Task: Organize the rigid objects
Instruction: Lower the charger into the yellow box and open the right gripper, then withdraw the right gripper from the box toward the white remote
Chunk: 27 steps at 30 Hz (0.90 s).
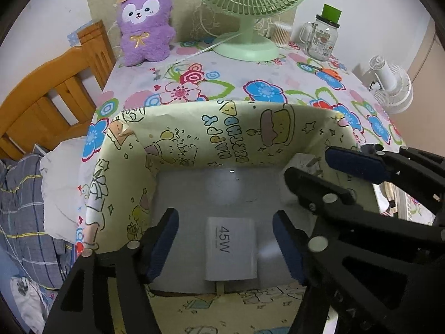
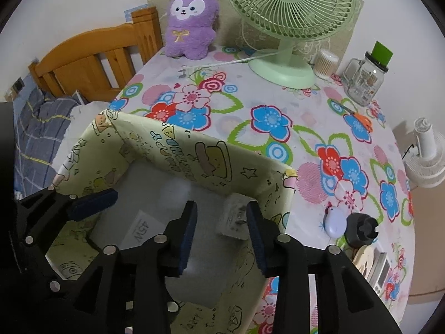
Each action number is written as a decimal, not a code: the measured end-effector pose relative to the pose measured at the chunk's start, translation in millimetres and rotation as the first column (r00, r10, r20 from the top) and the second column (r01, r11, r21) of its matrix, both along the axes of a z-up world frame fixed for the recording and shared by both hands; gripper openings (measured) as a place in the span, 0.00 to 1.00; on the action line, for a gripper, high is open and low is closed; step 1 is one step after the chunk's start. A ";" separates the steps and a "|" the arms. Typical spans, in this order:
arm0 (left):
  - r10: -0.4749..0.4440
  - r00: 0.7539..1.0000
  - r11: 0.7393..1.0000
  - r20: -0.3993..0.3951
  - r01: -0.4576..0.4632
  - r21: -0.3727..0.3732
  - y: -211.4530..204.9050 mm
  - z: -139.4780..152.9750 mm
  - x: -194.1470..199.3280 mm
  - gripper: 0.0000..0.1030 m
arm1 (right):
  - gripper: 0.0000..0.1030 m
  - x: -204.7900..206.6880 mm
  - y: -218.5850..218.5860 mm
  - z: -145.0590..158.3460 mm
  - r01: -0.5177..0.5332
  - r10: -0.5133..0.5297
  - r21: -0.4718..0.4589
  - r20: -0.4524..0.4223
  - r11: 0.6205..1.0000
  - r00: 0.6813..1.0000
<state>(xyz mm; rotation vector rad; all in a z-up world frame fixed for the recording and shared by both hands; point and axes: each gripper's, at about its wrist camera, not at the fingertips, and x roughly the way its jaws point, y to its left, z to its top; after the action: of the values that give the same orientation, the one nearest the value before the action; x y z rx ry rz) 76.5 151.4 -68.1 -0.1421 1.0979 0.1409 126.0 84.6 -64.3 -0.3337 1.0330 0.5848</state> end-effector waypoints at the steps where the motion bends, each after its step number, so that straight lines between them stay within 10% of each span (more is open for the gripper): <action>1: 0.000 1.000 1.000 0.006 0.000 0.005 -1.4 2.3 -1.3 0.76 | 0.44 -1.1 -0.5 1.3 -0.002 0.002 0.004 -0.002 1.000 1.000; 27: -0.037 0.997 0.998 0.063 0.033 0.053 -39.1 33.0 -19.8 0.85 | 0.64 -30.3 -42.5 40.2 0.043 -0.043 -0.003 0.103 0.999 0.994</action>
<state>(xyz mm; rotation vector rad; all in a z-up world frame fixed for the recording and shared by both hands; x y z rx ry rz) 56.6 112.2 -35.1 -0.0805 1.0316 0.1322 95.7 42.1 -24.1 -0.3416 0.9405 0.5211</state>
